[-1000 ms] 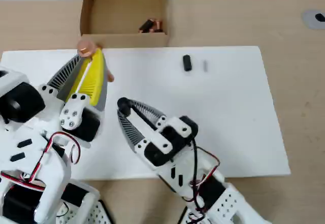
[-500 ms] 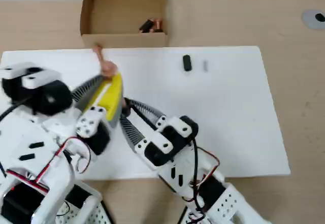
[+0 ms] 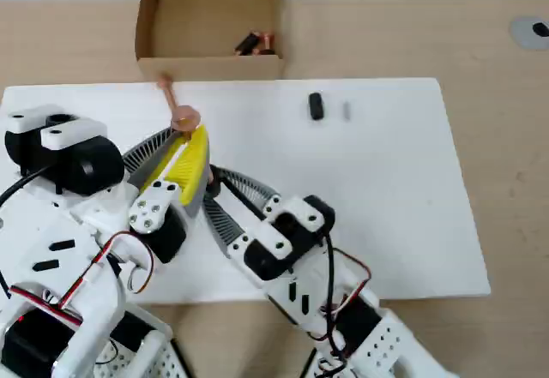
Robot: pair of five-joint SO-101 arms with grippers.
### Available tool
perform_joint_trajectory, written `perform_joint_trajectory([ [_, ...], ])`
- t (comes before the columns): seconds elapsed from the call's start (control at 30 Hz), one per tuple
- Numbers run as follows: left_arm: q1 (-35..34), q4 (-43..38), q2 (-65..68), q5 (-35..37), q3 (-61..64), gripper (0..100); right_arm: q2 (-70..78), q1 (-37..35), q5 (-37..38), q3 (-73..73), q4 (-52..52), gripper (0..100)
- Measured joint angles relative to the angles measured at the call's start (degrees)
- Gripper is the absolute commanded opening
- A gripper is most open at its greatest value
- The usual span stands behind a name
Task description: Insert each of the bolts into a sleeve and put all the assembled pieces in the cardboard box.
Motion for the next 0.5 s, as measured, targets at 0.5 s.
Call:
perform_joint_trajectory([
  [0.5,0.0,0.2,0.0,-1.1,1.2,0,0.0,0.0,0.0,0.0,0.0,0.9],
])
